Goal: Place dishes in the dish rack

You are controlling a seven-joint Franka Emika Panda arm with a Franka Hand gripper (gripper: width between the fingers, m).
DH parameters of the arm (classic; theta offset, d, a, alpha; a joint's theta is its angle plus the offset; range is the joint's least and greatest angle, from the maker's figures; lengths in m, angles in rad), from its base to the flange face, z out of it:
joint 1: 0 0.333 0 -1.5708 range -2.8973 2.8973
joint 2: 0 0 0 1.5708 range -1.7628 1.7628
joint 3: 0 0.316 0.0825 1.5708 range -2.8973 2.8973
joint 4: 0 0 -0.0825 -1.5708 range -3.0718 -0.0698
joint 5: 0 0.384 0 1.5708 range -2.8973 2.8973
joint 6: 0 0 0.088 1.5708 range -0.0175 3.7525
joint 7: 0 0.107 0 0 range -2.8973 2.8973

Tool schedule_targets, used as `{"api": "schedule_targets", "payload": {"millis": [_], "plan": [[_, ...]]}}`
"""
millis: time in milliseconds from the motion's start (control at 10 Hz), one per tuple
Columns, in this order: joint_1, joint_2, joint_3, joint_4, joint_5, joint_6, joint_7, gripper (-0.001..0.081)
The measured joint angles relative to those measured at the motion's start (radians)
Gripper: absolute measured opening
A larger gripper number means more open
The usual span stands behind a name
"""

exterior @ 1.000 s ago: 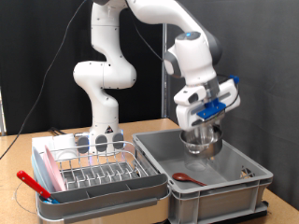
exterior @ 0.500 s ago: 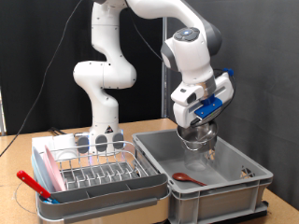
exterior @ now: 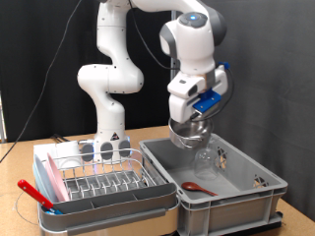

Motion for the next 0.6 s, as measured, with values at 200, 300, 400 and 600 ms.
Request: {"api": "schedule_targets", "payload": {"millis": [200, 300, 400, 600], "plan": [[-0.005, -0.017, -0.012, -0.001, 0.000, -0.034, -0.049, 0.0037], [-0.005, -0.011, -0.015, 0.005, 0.008, -0.111, -0.081, 0.0037], [-0.005, -0.009, -0.029, 0.021, 0.012, -0.253, -0.152, 0.0037], [-0.008, -0.014, -0.070, 0.048, -0.013, -0.475, -0.288, 0.0034]]}}
